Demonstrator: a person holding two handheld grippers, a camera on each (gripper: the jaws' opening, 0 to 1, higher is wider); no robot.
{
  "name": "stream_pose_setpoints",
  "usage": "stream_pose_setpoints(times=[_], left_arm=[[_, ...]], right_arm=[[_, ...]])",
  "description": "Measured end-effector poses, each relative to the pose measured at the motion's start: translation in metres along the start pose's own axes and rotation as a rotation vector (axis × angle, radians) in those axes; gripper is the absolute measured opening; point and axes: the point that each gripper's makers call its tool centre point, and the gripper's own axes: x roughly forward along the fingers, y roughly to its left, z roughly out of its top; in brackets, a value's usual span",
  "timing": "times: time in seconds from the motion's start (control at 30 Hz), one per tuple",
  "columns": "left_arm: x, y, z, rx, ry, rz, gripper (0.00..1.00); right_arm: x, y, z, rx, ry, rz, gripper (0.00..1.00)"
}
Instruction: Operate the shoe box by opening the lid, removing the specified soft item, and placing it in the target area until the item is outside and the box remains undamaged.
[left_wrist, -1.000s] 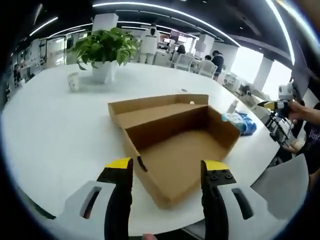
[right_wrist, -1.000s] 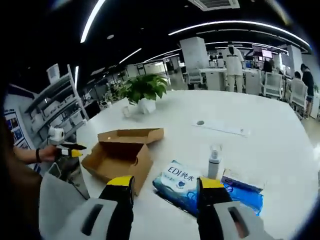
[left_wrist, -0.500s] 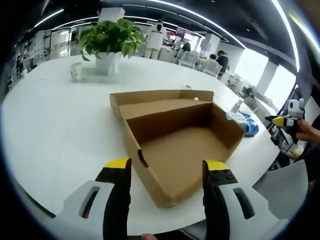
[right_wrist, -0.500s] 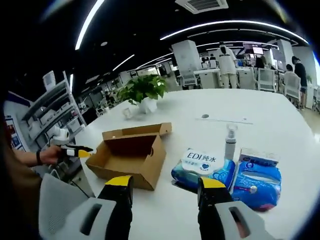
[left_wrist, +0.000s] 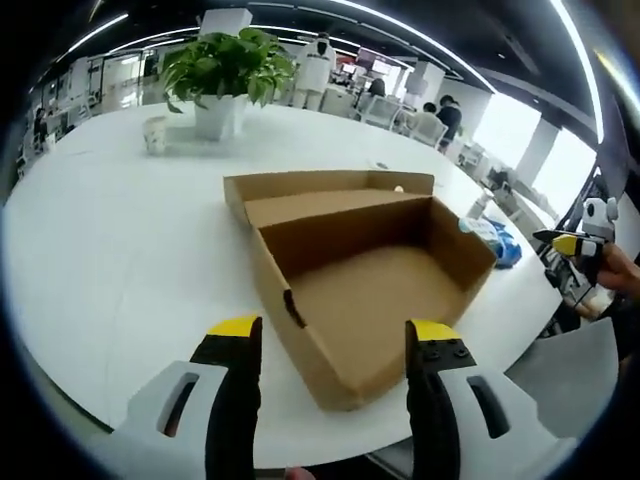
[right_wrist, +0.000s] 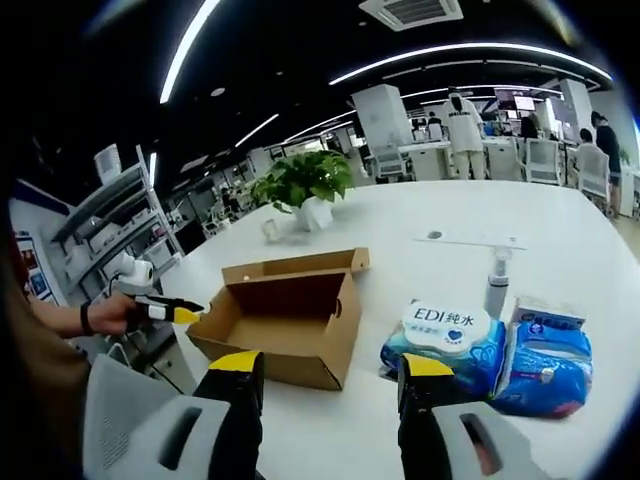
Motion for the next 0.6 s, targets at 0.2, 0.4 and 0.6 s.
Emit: stream_pose_setpoints(times=[0.2, 0.4, 0.6], left_arm=[[0.002, 0.005, -0.015, -0.026, 0.055, 0.037, 0.56], [0.01, 0.013, -0.029, -0.126, 0.095, 0.089, 0.46], [0.016, 0.018, -0.033, -0.248, 0.099, 0.129, 0.32]], right_arm=[[0.002, 0.004, -0.005, 0.006, 0.011, 0.007, 0.51], [0.005, 0.006, -0.013, 0.016, 0.028, 0.007, 0.49], [0.007, 0.011, -0.021, 0.013, 0.057, 0.008, 0.47]])
